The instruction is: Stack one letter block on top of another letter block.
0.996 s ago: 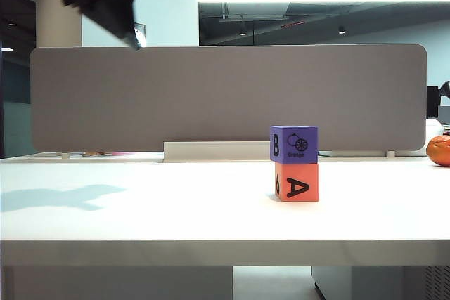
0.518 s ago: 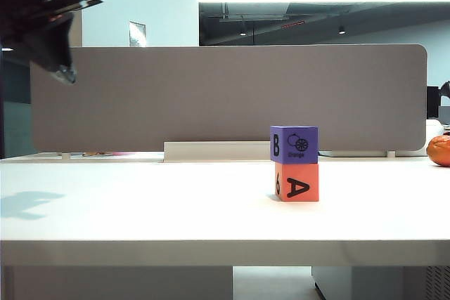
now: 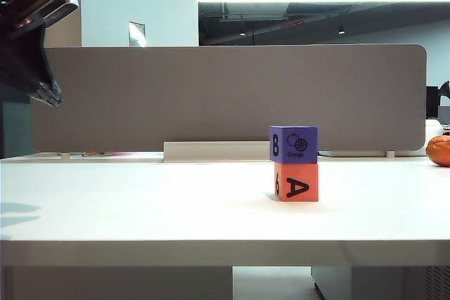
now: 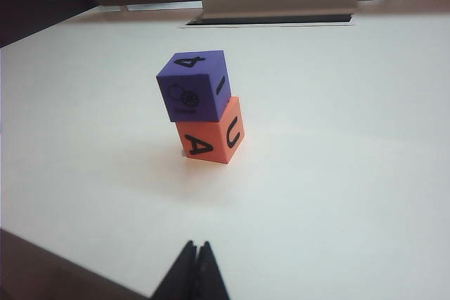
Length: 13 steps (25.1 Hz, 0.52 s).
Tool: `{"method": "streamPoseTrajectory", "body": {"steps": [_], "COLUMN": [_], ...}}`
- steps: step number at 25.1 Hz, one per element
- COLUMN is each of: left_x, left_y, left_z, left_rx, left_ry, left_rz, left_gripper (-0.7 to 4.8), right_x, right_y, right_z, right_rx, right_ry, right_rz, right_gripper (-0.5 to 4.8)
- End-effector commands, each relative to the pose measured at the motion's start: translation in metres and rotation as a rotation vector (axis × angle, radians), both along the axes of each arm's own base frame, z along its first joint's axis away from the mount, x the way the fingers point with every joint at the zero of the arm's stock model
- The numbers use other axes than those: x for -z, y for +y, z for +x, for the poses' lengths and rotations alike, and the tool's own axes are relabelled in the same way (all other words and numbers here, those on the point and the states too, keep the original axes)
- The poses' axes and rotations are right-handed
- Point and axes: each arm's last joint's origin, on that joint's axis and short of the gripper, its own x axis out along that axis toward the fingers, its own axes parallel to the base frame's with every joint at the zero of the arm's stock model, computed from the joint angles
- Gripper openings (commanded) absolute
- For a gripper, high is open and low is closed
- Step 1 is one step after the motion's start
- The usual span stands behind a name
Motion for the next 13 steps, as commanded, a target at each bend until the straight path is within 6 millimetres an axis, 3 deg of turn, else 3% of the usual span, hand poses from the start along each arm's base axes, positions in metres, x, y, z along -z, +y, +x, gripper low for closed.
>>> {"method": "streamPoseTrajectory", "body": {"steps": [1,9,13], "left_x": [-0.002,-0.005,-0.007], "left_y": [0.0,0.0,0.001], "left_z": [0.0,0.004,0.01], "left_rx": [0.009,0.007,-0.024], "left_ry": [-0.014,-0.07,-0.178], "left_rz": [-0.007,-0.002,0.071], "left_gripper": [-0.06,-0.06,-0.06], "right_x": [0.0,0.0,0.0], "right_y": [0.0,0.0,0.0], "right_z": [0.0,0.0,0.0], "right_rx": [-0.001,-0.001,-0.001], "right_ry": [-0.011,-0.011,-0.011], "right_rz": [0.0,0.0,0.0], "right_gripper": [0.0,0.0,0.0]}}
